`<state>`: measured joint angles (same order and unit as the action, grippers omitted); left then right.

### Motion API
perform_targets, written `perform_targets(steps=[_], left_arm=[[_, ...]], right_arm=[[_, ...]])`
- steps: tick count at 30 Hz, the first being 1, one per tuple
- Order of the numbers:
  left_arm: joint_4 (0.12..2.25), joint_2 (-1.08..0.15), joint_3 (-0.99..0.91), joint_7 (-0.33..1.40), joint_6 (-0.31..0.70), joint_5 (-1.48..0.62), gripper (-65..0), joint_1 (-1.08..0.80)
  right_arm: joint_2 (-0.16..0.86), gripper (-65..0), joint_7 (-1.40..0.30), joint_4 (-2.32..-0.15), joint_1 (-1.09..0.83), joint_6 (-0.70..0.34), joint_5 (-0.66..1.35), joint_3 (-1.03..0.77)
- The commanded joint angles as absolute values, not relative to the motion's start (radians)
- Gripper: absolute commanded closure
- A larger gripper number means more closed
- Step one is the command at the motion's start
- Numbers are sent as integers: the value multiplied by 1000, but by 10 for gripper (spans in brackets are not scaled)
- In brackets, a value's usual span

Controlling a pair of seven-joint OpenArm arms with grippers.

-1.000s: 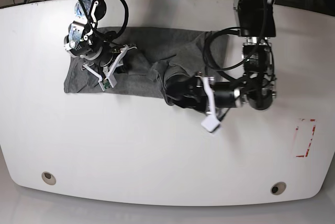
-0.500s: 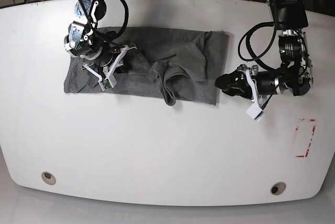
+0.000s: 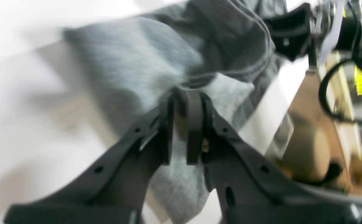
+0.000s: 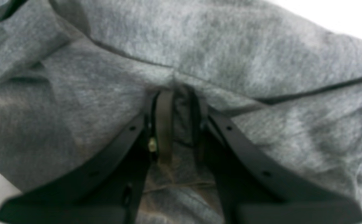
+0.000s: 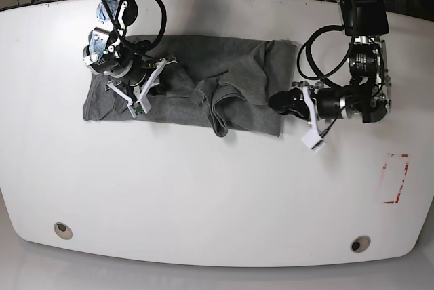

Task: Fold the T-shirt properly
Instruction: 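Lay the folded end down and press it flat with the left gripper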

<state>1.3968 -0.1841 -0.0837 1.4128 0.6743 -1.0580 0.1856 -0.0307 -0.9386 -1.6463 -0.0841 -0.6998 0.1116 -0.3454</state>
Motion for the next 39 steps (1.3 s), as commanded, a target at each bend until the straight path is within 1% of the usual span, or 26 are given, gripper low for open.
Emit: perform_targets(steps=[1,3,8,12,16,20,24,32,39], left_arm=[[1419,-180,-35,1396,698,-1086,-76,211],[1419,-180,25,1396,698,-1086,-79,213],[1425,-177,243,1396,698,-1102,-81,257],[1471,-177,360,1396,698,-1208,-81,286],[1498,-177,418,1396,698,-1331,-81,323],[1500,-177,415,1396,698,-1366,-81,354],[1494,-180,349,1396,698,-1349,-81,378],[1432,-183,189,1396,698,-1084,-81,392],[1411,-183,150,1396,698,-935,-81,377]], right_arm=[[-30,-101,-947,-1653,-76,-698,108,-344],[-30,-101,-947,-1653,-76,-698,108,-344],[-31,-101,-947,-1653,-76,-698,108,-344],[-31,-101,-947,-1653,-76,-698,108,-344],[-31,-101,-947,-1653,-68,-698,108,-344],[-31,-101,-947,-1653,-67,-698,108,-344],[-31,-101,-947,-1652,-64,-698,108,-344],[-31,-101,-947,-1652,-64,-698,108,-344],[-31,-101,-947,-1652,-64,-698,108,-344]])
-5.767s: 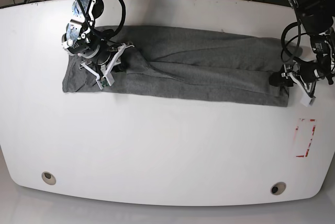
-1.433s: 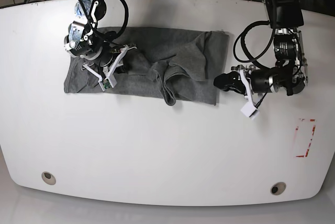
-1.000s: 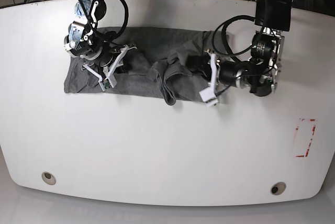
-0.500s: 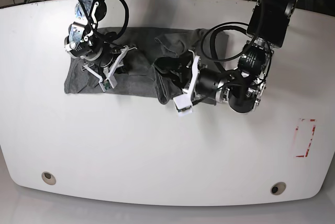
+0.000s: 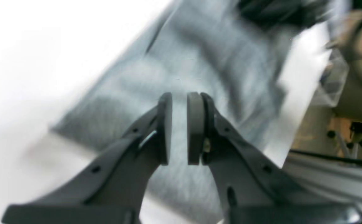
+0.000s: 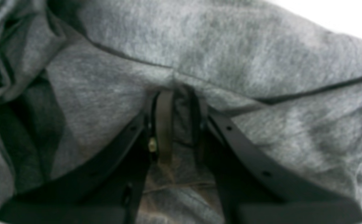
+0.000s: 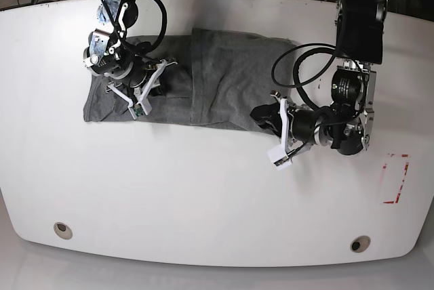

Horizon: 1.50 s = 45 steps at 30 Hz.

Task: Fold the T-shirt properly
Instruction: 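Lay the folded end down and press it flat with the left gripper, then release the fabric and move the right gripper to the strip's other end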

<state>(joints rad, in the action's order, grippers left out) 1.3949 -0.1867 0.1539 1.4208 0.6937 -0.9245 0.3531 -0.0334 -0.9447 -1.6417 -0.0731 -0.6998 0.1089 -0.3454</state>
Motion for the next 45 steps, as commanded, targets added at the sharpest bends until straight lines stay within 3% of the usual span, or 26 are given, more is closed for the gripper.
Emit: perform_targets(steps=[1,16,23,26,31,37,40,45], left_arm=[[1412,-185,151,1396,698,-921,-81,367],[1549,-226,143,1396,698,-835,-81,228],[1512,-252,145,1334,698,-746,-81,142],[1500,-259,145,1299,698,-723,-81,113],[1494,-291,147,1256,698,-719,-81,88],[1491,-292,147,1244,698,-711,-81,85],[1465,-292,147,1244,698,-711,-81,88],[1388,-320,145,1225,698,-711,-81,93]], right_arm=[[-33,-101,-947,-1652,-64,-698,108,-344],[-59,-108,-958,-1761,-62,-698,108,-343],[-74,-127,-1053,-1848,-16,-698,108,-351],[-76,-211,-1084,-1900,-5,-698,108,-352],[-93,-415,-1144,-1971,22,-698,116,-397],[-97,-602,-1271,-1965,108,-698,294,-634],[-76,-650,-1362,-1913,165,-698,427,-791],[-7,-650,-1396,-1810,211,-698,558,-970]])
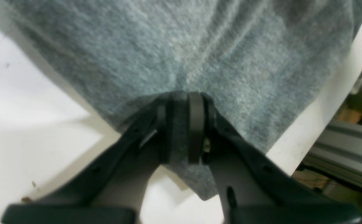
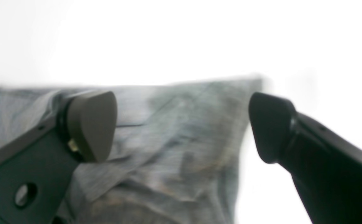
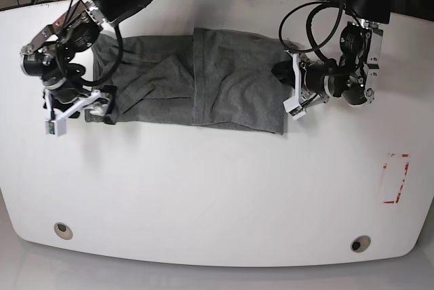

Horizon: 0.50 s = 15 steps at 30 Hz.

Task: Fold the T-shirt properly
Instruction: 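Release the fabric and move the right gripper to the strip's other end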

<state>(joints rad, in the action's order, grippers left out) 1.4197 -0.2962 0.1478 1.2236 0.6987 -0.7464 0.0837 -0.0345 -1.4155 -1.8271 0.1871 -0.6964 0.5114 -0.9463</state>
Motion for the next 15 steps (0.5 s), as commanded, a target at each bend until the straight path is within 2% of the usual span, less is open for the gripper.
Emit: perform_targets(steps=[1,8,15], left_arm=[[1363,-321,147,1211,698,-711,-81,93],[1236,-354,147,1167,698,-719,-81,131],[1248,-351,150,1171,698,-720,-81,128]], right_arm=[[13,-650,-1396,-1779,209,-698,568,-992],[127,-650,-1396,-1561,166,-698,642,-1079],[197,-650,-1396,-1403,119,-698,730,-1124]])
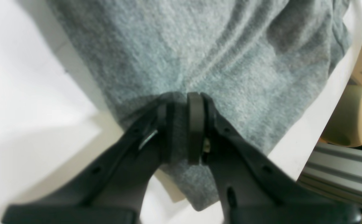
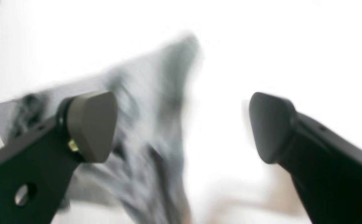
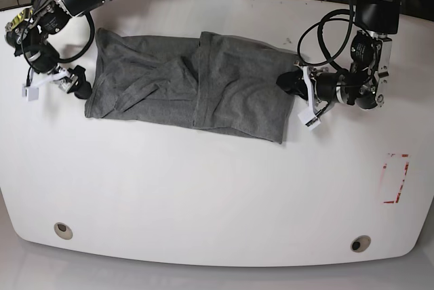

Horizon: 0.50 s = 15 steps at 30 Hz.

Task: Fold the T-shirt properly
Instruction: 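Release the fabric and move the right gripper to the strip's other end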

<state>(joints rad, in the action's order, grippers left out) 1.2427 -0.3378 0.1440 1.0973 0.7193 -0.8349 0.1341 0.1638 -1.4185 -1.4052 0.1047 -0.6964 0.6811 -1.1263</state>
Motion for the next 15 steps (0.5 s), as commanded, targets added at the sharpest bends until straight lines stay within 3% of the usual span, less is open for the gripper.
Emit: perform_targets(steps=[1,15], left_arm=[[1253,-351,150,1171,698,-720,-81,127],[1254,-351,150,1171,698,-720,-81,131]], right_arm=[[202,-650,-1396,-1391,114,-698,733,-1125],[130,-650,-1396,-1374,45,-698,739,-1093]])
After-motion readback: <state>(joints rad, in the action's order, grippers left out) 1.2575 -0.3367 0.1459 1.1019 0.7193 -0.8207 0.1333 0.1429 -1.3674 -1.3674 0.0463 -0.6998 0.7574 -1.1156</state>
